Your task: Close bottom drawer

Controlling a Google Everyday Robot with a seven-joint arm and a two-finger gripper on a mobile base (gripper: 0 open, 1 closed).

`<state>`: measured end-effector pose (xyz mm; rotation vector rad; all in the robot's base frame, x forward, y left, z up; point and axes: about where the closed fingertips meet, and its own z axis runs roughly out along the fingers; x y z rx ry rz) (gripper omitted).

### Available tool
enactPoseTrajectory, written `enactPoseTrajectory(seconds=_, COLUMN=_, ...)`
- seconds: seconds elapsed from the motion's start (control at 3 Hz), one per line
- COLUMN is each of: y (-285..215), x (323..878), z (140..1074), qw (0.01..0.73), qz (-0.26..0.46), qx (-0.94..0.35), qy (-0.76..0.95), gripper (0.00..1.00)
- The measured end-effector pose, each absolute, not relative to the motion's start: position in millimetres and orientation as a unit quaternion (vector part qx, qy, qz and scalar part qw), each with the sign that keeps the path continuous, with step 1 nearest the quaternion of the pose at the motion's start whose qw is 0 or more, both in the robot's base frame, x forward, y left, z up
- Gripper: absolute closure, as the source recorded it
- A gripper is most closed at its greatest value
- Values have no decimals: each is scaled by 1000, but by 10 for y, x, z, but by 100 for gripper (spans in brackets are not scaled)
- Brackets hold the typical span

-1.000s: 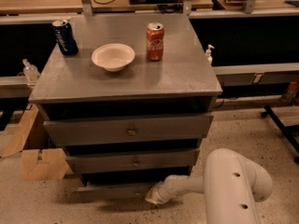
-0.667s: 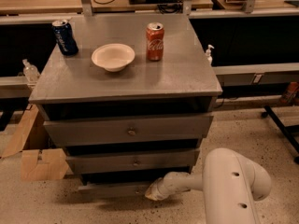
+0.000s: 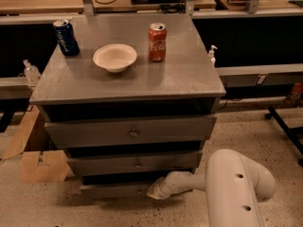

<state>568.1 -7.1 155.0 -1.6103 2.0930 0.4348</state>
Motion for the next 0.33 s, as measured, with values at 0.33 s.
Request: enactPoseTrajectory(seconds=0.33, y=-95, x=5779, z=1605, qw=239, qz=158, qx=-579, qy=763, gripper=100)
